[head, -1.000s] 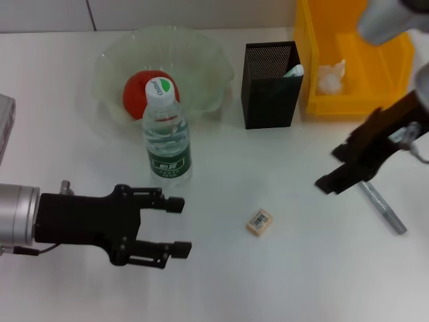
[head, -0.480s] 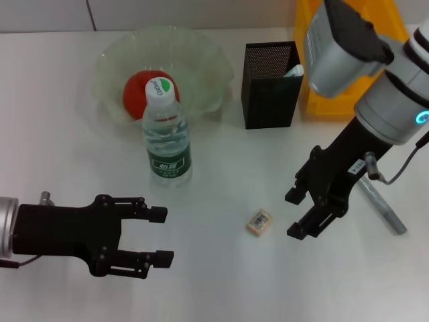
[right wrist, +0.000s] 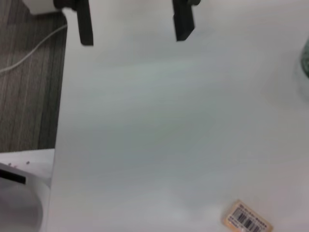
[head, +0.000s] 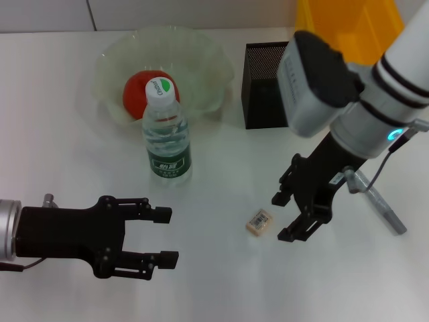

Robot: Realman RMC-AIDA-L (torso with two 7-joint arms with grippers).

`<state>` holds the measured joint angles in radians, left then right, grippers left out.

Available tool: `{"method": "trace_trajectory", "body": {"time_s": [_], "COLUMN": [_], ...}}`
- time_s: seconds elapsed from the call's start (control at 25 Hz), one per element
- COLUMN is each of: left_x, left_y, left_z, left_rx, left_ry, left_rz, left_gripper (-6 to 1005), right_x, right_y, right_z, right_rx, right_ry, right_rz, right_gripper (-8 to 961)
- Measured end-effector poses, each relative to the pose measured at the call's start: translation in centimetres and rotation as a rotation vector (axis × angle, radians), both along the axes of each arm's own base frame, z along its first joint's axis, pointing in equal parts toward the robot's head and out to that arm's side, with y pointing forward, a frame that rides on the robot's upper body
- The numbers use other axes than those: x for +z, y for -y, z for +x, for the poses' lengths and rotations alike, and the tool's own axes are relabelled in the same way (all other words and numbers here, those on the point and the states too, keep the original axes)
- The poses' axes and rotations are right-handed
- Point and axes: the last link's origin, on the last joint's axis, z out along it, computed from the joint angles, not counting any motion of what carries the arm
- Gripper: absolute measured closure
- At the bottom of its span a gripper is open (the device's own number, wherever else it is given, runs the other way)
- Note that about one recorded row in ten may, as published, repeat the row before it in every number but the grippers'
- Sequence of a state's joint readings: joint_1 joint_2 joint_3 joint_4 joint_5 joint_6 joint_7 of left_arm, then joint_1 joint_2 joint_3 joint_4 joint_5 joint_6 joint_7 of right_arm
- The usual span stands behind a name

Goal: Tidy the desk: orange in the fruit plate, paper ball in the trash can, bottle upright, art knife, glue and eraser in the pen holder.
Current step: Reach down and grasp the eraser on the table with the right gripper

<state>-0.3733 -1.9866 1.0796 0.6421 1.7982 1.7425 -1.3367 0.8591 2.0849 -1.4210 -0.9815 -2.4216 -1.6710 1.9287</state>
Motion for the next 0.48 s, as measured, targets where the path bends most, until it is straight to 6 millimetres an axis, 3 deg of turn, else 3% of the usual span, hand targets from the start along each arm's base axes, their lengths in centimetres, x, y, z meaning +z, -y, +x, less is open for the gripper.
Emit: {"method": "trace_trajectory", "body": {"time_s": [0.48], "left_x": [-0.29], "left_y": [0.15], "left_z": [0.08], "left_rx": [0.01], "left_ry": [0.011], "left_rz": [-0.003], "left_gripper": [216], "right_x": [-1.05], "right_y": [0.22], "right_z": [-0.54], "right_rx": [0.004], "right_ry": [-0.033], "right_rz": [-0.007], "right_gripper": [262]}}
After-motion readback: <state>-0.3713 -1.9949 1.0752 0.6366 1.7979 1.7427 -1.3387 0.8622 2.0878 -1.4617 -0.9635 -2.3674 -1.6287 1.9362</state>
